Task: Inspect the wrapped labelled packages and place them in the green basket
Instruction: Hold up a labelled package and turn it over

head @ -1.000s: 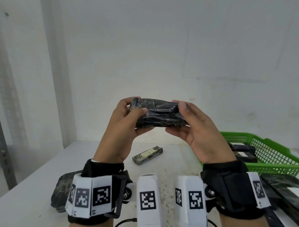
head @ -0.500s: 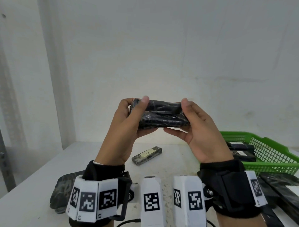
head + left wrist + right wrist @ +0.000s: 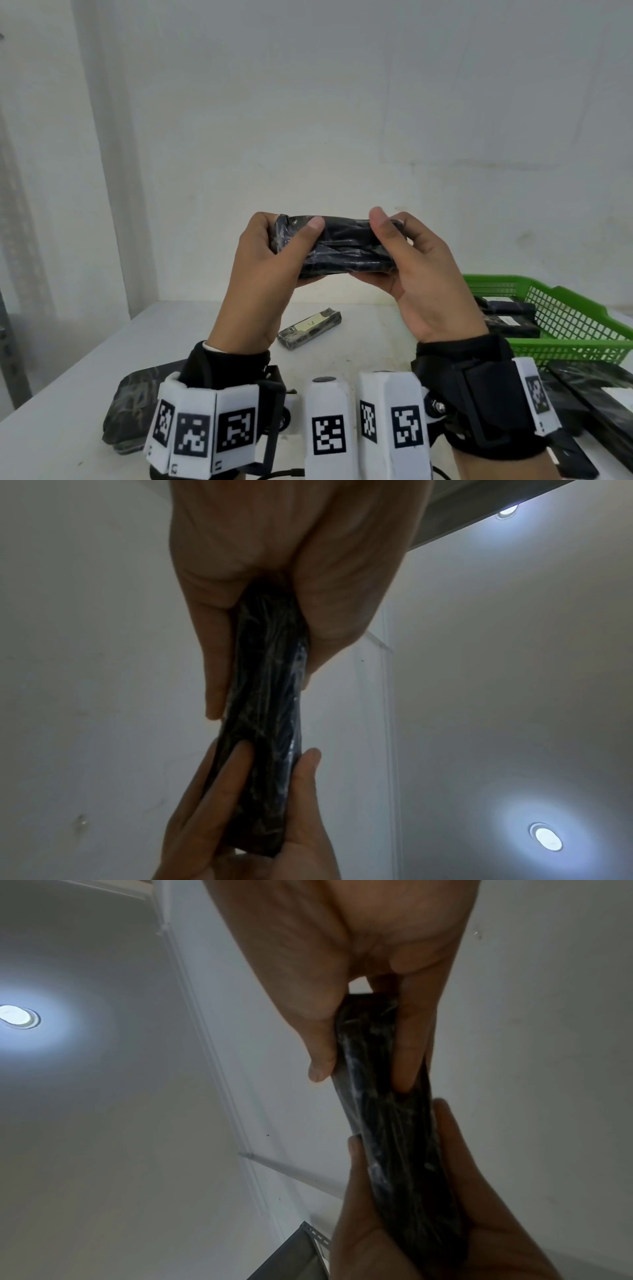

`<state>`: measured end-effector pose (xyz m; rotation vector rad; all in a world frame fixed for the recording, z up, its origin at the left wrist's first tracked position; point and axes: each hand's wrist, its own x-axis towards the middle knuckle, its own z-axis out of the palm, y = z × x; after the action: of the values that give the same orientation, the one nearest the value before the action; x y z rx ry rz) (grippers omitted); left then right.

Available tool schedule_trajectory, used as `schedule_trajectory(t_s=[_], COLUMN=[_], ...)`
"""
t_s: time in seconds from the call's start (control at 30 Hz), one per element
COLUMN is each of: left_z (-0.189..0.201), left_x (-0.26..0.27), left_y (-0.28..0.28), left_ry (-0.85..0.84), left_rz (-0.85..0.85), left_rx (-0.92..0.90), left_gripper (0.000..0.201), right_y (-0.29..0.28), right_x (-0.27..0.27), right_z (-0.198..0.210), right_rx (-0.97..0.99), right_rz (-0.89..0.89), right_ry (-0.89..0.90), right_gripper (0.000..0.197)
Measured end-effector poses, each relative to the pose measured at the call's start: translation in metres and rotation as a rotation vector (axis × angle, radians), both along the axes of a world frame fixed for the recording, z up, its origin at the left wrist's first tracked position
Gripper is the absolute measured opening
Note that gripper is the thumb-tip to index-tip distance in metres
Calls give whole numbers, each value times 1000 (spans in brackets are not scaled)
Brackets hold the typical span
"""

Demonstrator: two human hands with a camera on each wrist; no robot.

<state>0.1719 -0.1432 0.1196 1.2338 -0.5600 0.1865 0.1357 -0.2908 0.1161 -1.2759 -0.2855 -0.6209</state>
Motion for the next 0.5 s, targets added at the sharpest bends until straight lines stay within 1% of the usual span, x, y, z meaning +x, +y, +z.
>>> schedule_trajectory(t_s=[0.07, 0.13, 0.2, 0.23, 0.3, 0.33, 0.37, 0.43, 0.5], left_z=[-1, -2, -1, -1, 0, 0, 0, 0, -1], left_x=[1, 1, 1, 0, 0, 0, 0, 1, 2], left_y=[-3, -5, -5, -3, 0, 2, 3, 4, 4], left_ry=[21, 23, 11, 9, 22, 29, 31, 38, 47], left_rz=[15, 23, 15, -3, -56, -83, -104, -119, -122], left_rx=[-17, -18, -26, -25, -4, 10, 14, -1, -5], left_gripper=[20, 18, 20, 24, 35, 38, 35, 23, 18], right_y=[0, -1, -3, -4, -3, -3, -3, -4, -3], right_x=[1, 2, 2, 1, 0, 0, -1, 0, -1], right_z=[-1, -1, -1, 0, 1, 1, 1, 0, -1], right_rx=[10, 15, 8, -3, -36, -37, -29, -22, -29], right_rz=[-21, -17, 12, 36, 68, 69, 61, 20, -13], right_ry=[-13, -5, 16, 34, 67, 64, 47, 12, -5], right_gripper=[27, 28, 31, 35, 49, 51, 45, 28, 28])
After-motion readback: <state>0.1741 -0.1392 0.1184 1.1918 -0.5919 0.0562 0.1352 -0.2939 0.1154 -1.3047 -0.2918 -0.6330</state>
